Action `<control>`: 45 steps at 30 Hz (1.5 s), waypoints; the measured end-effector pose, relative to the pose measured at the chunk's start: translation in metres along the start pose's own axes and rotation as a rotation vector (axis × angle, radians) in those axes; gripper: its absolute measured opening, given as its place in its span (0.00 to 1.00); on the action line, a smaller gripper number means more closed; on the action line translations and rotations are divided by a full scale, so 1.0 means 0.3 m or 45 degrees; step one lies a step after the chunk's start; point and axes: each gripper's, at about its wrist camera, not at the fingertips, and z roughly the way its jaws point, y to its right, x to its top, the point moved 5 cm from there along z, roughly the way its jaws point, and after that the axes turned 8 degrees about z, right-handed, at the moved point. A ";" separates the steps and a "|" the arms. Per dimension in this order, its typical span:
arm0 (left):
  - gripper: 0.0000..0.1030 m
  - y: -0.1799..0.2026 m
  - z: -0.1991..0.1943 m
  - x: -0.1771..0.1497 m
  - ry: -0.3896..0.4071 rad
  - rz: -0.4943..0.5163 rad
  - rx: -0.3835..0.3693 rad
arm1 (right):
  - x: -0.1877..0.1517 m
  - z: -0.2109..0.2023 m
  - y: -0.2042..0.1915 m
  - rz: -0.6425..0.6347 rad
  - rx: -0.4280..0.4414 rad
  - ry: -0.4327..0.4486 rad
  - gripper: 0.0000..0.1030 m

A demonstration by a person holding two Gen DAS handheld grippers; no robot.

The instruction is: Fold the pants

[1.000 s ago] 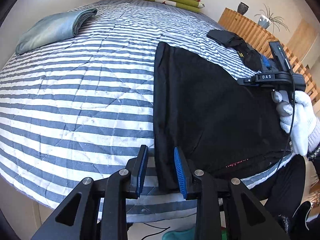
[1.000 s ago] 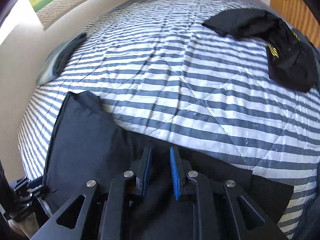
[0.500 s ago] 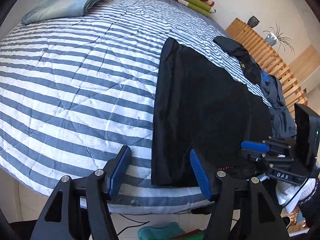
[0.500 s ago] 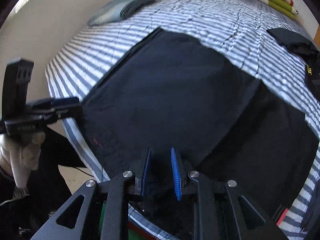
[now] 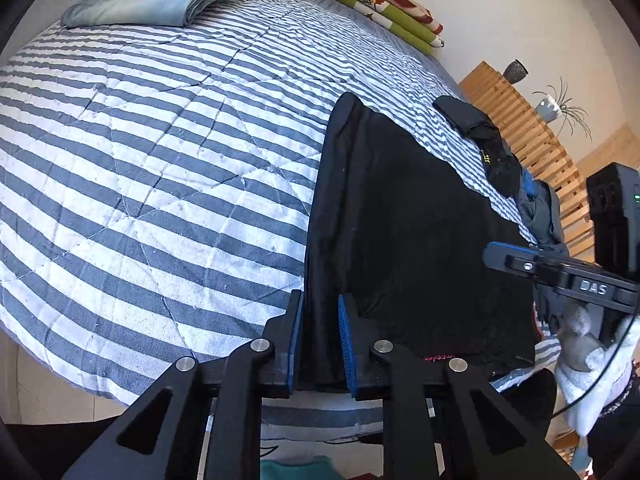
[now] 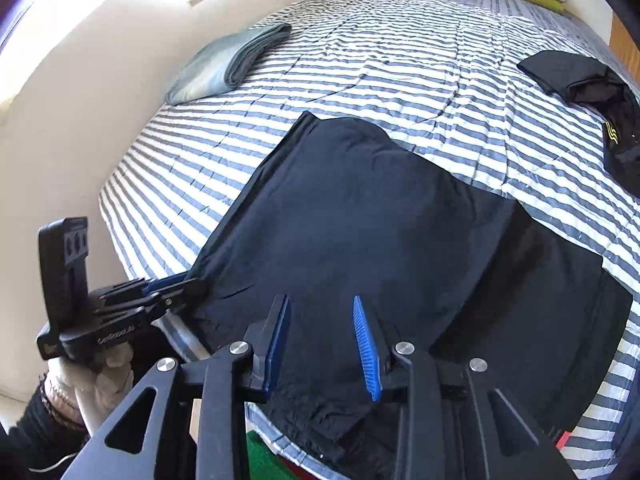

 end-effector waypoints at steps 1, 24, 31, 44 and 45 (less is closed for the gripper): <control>0.17 0.001 -0.002 0.002 0.003 0.005 0.000 | 0.006 0.020 0.006 0.015 -0.015 -0.013 0.29; 0.07 0.161 -0.135 0.136 0.146 0.140 -0.094 | -0.012 0.033 0.245 0.242 -0.129 0.017 0.29; 0.07 0.257 -0.181 0.155 0.167 0.234 -0.110 | 0.219 0.038 0.176 0.251 0.013 0.190 0.29; 0.07 0.550 -0.226 0.154 0.182 0.446 -0.219 | 0.078 -0.108 0.269 0.511 0.347 0.146 0.31; 0.07 0.585 -0.226 0.150 0.177 0.469 -0.229 | 0.059 -0.106 0.269 0.514 0.351 0.160 0.31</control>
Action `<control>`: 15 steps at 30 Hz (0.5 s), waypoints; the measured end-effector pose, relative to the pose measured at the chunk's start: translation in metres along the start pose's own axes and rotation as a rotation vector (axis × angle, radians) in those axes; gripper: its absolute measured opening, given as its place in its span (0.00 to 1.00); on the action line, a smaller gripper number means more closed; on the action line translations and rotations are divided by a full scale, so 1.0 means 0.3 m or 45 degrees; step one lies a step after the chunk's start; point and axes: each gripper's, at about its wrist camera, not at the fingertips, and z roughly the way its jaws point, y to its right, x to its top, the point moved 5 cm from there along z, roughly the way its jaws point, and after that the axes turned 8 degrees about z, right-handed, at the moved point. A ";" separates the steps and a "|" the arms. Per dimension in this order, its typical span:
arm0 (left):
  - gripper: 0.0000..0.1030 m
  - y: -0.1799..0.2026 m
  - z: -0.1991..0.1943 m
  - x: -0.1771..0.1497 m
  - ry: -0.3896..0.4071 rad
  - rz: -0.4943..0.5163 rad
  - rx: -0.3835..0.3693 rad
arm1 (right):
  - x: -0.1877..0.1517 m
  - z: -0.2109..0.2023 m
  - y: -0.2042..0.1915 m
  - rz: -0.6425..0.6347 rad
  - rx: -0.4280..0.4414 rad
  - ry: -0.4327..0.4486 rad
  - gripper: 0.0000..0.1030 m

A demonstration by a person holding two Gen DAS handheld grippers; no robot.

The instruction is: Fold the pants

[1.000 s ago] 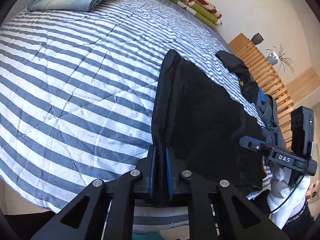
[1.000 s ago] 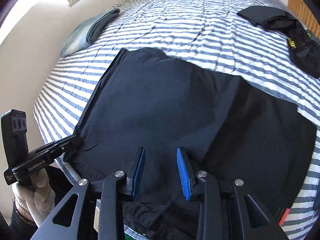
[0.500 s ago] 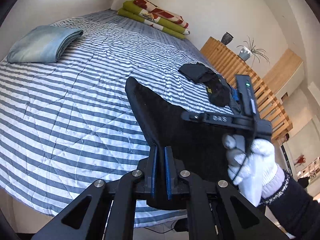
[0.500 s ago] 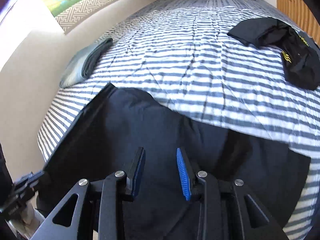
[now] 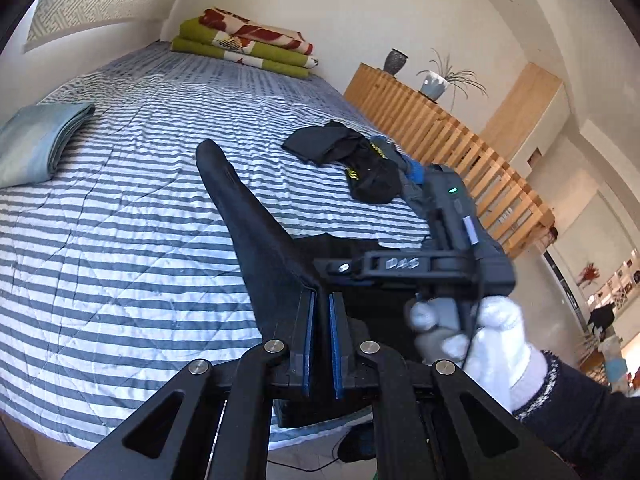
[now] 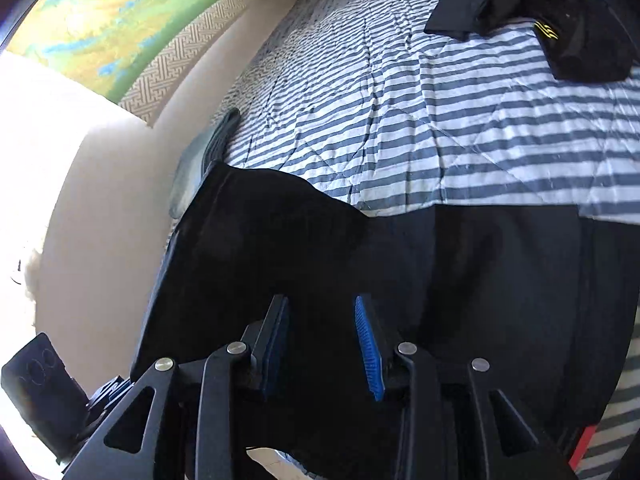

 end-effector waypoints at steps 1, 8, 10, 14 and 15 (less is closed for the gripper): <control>0.07 0.031 0.008 0.006 -0.006 0.024 -0.006 | -0.014 0.021 0.012 -0.012 -0.023 -0.003 0.31; 0.07 0.264 0.106 0.020 -0.062 0.197 -0.069 | -0.047 0.000 0.150 0.065 -0.119 -0.019 0.26; 0.07 0.340 0.162 0.012 -0.089 0.231 -0.116 | -0.035 -0.138 0.175 0.067 -0.098 0.069 0.28; 0.07 0.487 0.293 -0.043 -0.169 0.316 -0.193 | 0.006 -0.358 0.256 0.135 0.028 0.195 0.39; 0.07 0.524 0.323 -0.067 -0.190 0.339 -0.214 | 0.017 -0.385 0.275 0.148 0.058 0.207 0.40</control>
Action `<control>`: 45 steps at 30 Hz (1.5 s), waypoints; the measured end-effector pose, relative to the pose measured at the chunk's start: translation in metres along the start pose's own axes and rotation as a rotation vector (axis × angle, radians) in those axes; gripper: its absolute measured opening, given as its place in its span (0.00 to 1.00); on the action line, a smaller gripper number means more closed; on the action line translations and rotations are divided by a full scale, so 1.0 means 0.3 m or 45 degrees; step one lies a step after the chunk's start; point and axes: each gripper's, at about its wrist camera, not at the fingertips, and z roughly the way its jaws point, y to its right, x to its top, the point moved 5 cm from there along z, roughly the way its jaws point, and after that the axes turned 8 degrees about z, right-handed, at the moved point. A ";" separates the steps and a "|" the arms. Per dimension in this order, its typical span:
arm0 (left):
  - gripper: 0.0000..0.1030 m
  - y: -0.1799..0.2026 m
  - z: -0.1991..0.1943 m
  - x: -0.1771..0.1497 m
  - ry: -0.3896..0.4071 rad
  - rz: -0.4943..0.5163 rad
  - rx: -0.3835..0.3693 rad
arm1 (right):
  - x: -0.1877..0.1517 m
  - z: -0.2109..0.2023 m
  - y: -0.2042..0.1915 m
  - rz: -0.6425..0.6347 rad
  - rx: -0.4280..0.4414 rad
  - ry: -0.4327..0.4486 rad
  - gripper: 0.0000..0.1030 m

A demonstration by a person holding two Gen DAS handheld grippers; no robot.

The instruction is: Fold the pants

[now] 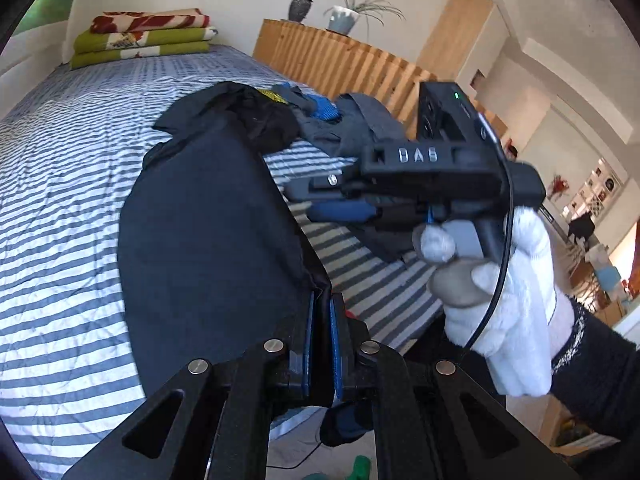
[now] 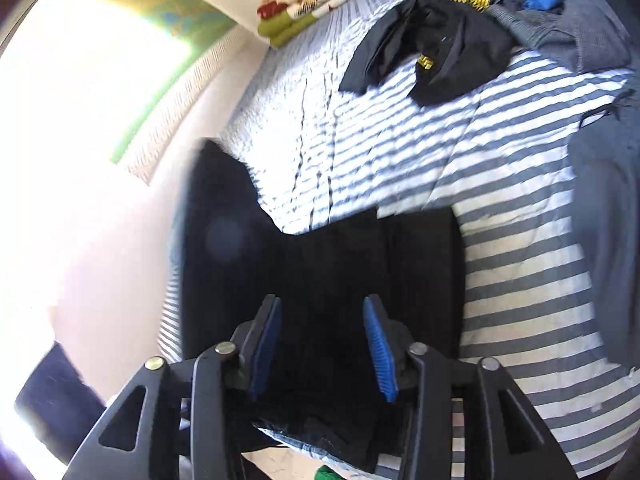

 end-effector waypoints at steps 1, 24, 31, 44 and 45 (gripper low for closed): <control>0.07 0.026 0.040 -0.006 -0.020 0.007 -0.020 | 0.015 -0.019 0.018 0.015 0.032 0.003 0.40; 0.31 -0.199 -0.096 -0.102 -0.050 -0.024 0.160 | 0.127 0.098 0.164 -0.192 -0.310 -0.027 0.26; 0.28 -0.348 -0.048 -0.181 -0.090 -0.133 0.081 | 0.145 0.097 0.191 -0.194 -0.389 -0.019 0.25; 0.27 -0.207 0.157 -0.226 -0.169 -0.013 -0.026 | -0.141 -0.090 0.070 -0.389 -0.384 -0.045 0.27; 0.27 -0.215 0.124 -0.194 -0.132 -0.017 -0.016 | -0.164 -0.054 0.080 -0.414 -0.416 -0.086 0.27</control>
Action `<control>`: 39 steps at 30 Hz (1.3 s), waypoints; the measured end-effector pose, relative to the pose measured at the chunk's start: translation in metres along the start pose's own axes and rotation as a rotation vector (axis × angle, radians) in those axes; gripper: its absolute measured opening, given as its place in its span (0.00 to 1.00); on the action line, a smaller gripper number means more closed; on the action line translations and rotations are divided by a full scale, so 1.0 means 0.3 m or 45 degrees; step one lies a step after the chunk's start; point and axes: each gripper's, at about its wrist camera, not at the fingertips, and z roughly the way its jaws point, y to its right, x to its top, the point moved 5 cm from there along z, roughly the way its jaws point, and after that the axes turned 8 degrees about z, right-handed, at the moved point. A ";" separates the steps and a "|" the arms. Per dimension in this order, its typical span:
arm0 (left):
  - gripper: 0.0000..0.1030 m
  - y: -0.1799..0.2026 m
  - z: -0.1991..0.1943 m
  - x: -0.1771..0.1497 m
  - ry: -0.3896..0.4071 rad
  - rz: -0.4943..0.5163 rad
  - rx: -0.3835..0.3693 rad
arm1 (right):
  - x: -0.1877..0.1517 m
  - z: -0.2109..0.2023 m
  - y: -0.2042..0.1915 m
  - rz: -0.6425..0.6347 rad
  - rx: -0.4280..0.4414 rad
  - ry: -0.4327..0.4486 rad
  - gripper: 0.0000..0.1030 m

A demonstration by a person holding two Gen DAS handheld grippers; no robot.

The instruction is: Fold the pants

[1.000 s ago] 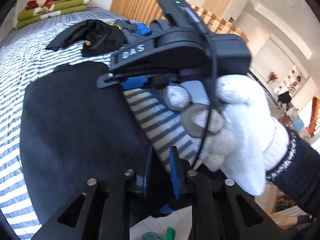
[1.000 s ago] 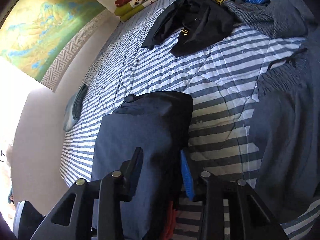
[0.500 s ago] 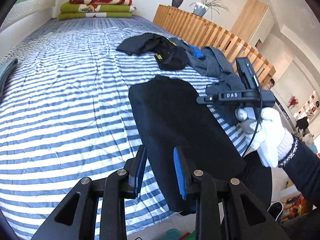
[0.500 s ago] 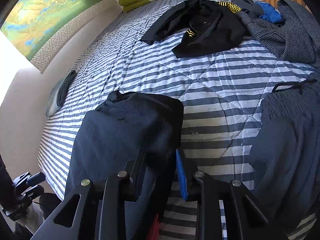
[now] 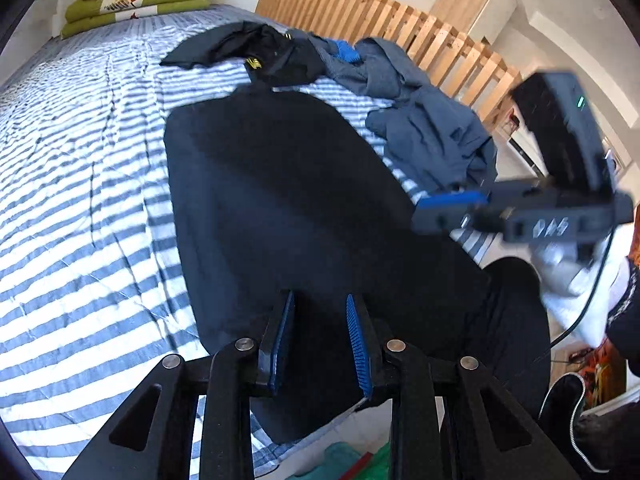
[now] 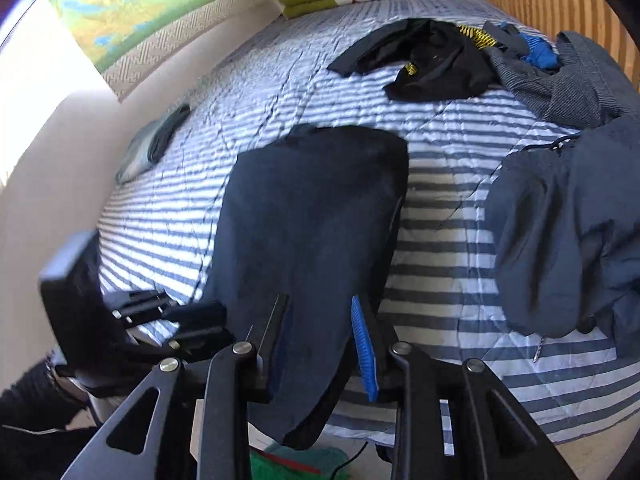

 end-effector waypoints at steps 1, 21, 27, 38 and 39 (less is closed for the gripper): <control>0.27 -0.008 -0.032 0.026 0.041 0.008 0.010 | -0.019 0.042 -0.004 -0.030 -0.040 -0.043 0.27; 0.24 -0.206 -0.024 0.052 0.045 -0.040 -0.004 | -0.050 0.089 -0.130 -0.339 -0.063 -0.009 0.28; 0.24 -0.034 -0.022 -0.138 -0.090 0.174 -0.022 | -0.089 0.101 -0.187 -0.422 -0.009 -0.072 0.28; 0.24 0.045 -0.058 0.075 0.008 0.281 -0.003 | 0.146 -0.078 -0.095 -0.280 0.108 0.025 0.28; 0.24 0.059 -0.024 0.083 -0.010 0.292 -0.017 | 0.203 -0.086 -0.091 -0.250 0.132 0.046 0.28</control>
